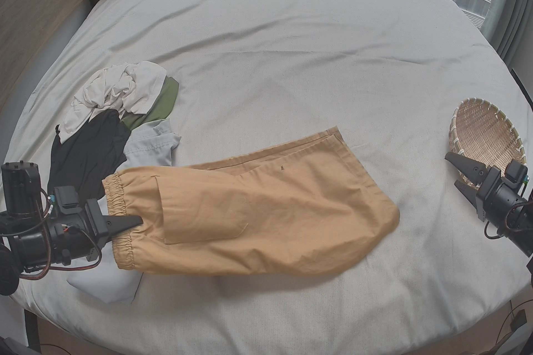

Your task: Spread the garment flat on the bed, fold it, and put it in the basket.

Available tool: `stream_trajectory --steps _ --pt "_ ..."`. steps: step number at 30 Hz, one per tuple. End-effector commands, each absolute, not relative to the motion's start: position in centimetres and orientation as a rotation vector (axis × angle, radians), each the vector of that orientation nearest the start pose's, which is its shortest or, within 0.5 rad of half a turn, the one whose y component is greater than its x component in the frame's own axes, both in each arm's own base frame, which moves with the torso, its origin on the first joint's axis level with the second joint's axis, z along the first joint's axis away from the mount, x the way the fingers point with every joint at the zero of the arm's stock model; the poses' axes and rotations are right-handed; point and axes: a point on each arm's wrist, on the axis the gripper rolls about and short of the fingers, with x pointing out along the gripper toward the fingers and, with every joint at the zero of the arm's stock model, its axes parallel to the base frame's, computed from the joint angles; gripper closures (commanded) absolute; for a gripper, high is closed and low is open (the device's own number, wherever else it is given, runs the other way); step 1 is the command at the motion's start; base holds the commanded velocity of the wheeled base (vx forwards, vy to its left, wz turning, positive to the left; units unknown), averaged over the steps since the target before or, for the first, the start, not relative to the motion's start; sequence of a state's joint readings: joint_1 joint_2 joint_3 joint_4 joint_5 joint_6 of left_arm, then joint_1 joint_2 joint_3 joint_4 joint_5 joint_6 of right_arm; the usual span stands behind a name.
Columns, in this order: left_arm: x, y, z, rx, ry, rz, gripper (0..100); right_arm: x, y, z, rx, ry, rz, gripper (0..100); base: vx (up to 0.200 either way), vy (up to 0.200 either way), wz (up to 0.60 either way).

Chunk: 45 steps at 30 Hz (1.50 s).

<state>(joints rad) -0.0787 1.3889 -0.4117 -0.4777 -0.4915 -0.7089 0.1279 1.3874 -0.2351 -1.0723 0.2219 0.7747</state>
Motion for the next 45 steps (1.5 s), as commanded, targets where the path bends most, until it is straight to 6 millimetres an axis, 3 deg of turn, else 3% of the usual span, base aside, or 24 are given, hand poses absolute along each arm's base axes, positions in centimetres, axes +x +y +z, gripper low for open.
stream_trajectory --steps 1,5,10,15,19,22,34,45 --pt "19.0 -1.8 14.5 -0.771 0.664 -0.329 100 18.8 2.9 15.5 0.77 0.229 0.297 0 0.0 0.0 0.0" --pt "19.1 -1.9 14.0 -0.758 0.698 -0.326 100 18.8 2.9 15.4 0.771 0.233 0.295 0 0.0 0.0 0.0" --pt "19.6 -3.4 14.5 -0.73 0.71 -0.399 100 18.8 3.0 15.4 0.77 0.234 0.297 0 0.0 0.0 0.0" --pt "20.4 -6.9 16.7 -0.677 0.696 -0.561 100 18.8 3.2 15.4 0.769 0.236 0.308 0 0.0 0.0 0.0" --pt "20.8 -8.4 17.4 -0.659 0.699 -0.623 100 18.8 3.3 15.4 0.77 0.241 0.314 0 0.0 0.0 0.0" --pt "21.6 -10.8 18.4 -0.64 0.697 -0.711 100 18.9 3.6 15.2 0.769 0.253 0.323 0 0.0 0.0 0.0" --pt "24.2 -18.6 16.8 -0.608 0.727 -0.912 100 19.5 3.7 14.9 0.772 0.265 0.317 0 0.0 0.0 0.0" --pt "27.3 -22.1 15.5 -0.657 0.705 -0.952 100 20.7 3.9 14.8 0.774 0.277 0.311 0 0.0 0.0 0.0"
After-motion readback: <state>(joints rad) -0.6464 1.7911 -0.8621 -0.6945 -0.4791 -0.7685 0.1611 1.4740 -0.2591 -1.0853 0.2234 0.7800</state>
